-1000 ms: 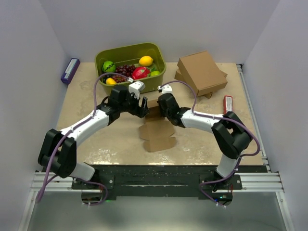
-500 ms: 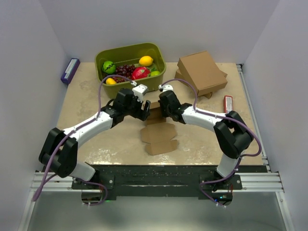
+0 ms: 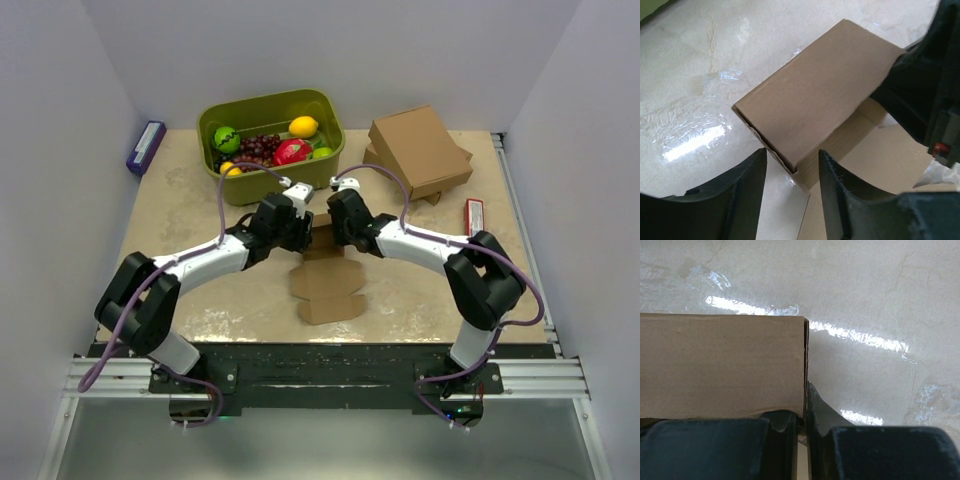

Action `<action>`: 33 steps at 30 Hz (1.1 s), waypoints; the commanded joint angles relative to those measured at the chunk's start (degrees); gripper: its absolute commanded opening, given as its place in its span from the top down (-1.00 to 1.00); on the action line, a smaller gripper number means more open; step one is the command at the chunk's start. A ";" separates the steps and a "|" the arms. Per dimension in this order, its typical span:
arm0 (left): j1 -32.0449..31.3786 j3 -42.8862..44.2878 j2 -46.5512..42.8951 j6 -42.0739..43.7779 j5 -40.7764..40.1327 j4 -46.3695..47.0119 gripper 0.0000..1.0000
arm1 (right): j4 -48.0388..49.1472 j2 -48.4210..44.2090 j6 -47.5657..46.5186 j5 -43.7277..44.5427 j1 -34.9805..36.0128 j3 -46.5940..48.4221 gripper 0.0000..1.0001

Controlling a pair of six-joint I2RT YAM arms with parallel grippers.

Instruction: Fold the paper box

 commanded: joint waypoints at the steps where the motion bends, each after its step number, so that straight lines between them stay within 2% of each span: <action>1: -1.05 -0.38 1.34 -0.95 -4.75 4.79 0.20 | -2.15 -0.90 2.92 2.61 0.49 2.73 1.00; 7: -1.93 -0.73 1.08 -0.68 -8.00 5.14 0.63 | -5.13 1.29 5.90 8.40 1.46 5.10 1.00; 10: -2.19 -1.25 0.81 -1.30 -8.18 6.02 0.78 | -6.72 2.87 7.75 11.91 1.81 6.60 1.00; 17: -2.81 -0.99 1.34 -2.44 -9.85 7.17 0.98 | -9.60 6.56 10.13 21.84 2.34 7.82 1.00; 20: -2.81 -0.90 1.16 -2.44 -10.82 7.34 1.00 | -11.11 8.32 10.74 24.84 2.34 7.92 1.00; 26: -2.81 -0.55 1.69 -2.79 -9.67 7.69 0.99 | -10.68 8.85 11.18 23.97 2.25 7.39 1.00; 28: -2.81 -0.64 1.52 -2.79 -8.62 7.78 0.74 | -10.15 8.24 10.22 22.22 2.34 6.96 1.00; 29: -2.81 -0.55 1.34 -2.88 -8.18 7.87 0.51 | -8.75 7.63 8.30 20.90 2.34 6.60 1.00; 30: -2.81 -0.64 1.08 -2.97 -7.05 7.87 0.08 | -8.04 6.32 6.98 18.89 2.25 6.25 1.00; 33: -2.72 -0.03 -0.50 -2.44 -5.02 6.91 -0.25 | -9.61 4.12 4.16 14.31 2.08 6.60 1.00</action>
